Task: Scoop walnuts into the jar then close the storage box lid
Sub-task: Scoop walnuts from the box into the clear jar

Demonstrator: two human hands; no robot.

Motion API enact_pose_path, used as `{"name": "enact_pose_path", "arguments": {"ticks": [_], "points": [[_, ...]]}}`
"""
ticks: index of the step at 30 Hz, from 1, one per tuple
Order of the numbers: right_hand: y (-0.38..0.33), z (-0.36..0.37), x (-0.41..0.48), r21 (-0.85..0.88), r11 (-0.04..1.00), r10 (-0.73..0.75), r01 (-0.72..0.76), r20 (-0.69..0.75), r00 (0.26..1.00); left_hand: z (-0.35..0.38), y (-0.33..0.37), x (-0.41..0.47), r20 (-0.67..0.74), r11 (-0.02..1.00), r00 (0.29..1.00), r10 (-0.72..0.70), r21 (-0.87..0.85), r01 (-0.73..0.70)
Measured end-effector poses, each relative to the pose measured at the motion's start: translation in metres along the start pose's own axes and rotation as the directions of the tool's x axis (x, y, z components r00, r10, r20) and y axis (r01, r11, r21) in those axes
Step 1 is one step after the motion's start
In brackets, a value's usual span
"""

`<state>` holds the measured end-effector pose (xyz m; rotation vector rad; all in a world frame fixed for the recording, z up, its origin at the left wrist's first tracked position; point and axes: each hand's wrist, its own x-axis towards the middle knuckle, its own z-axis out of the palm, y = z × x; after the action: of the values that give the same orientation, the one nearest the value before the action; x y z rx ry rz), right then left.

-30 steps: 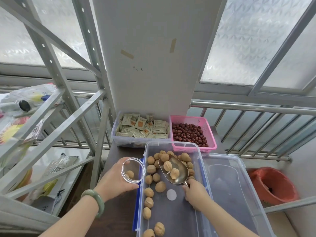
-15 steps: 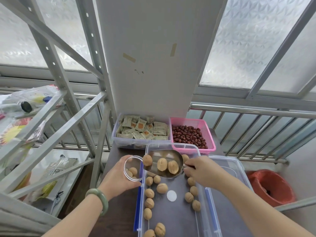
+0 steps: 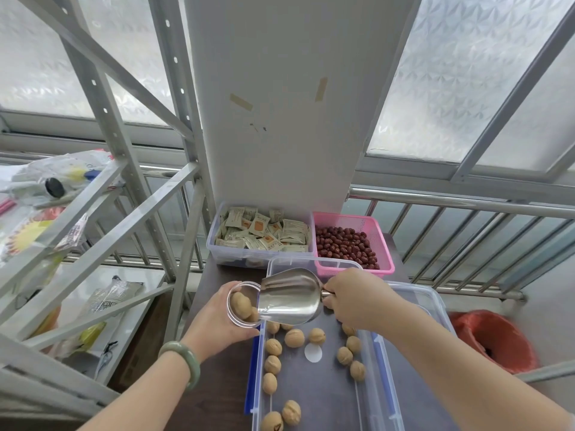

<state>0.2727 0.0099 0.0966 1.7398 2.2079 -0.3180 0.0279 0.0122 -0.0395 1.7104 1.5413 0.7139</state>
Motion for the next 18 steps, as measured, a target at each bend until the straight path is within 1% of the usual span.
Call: {"name": "enact_pose_path", "arguments": {"ticks": [3,4,6,10,13,15,18], "points": [[0.005,0.000,-0.005,0.014,1.000,-0.020,0.020,-0.004,1.000,-0.001,0.002,-0.003,0.004,0.999,0.999,-0.037,-0.028,0.037],[0.009,0.002,-0.005,0.056,0.998,-0.009,0.009,-0.013,1.000,-0.001,0.002,-0.004,0.007,0.998,0.999,-0.046,-0.035,0.046],[0.019,0.008,-0.004,0.158,0.986,0.060,-0.054,-0.035,0.998,0.000,0.002,-0.004,0.007,0.998,0.999,-0.050,-0.042,0.051],[0.044,0.022,-0.001,0.228,0.947,0.232,-0.225,-0.004,0.973,0.003,-0.006,-0.003,0.016,0.997,0.998,-0.059,-0.056,0.060],[0.054,0.026,-0.006,0.145,0.940,0.297,-0.307,0.087,0.951,0.003,-0.012,-0.001,0.057,0.995,0.996,-0.067,-0.075,0.071],[0.057,0.032,-0.008,0.071,0.947,0.297,-0.314,0.177,0.938,0.002,-0.015,0.001,0.084,0.993,0.994,-0.075,-0.089,0.083],[0.059,0.044,-0.008,0.000,0.947,0.309,-0.320,0.257,0.916,0.003,-0.018,0.003,0.101,0.991,0.991,-0.083,-0.092,0.092]]}}
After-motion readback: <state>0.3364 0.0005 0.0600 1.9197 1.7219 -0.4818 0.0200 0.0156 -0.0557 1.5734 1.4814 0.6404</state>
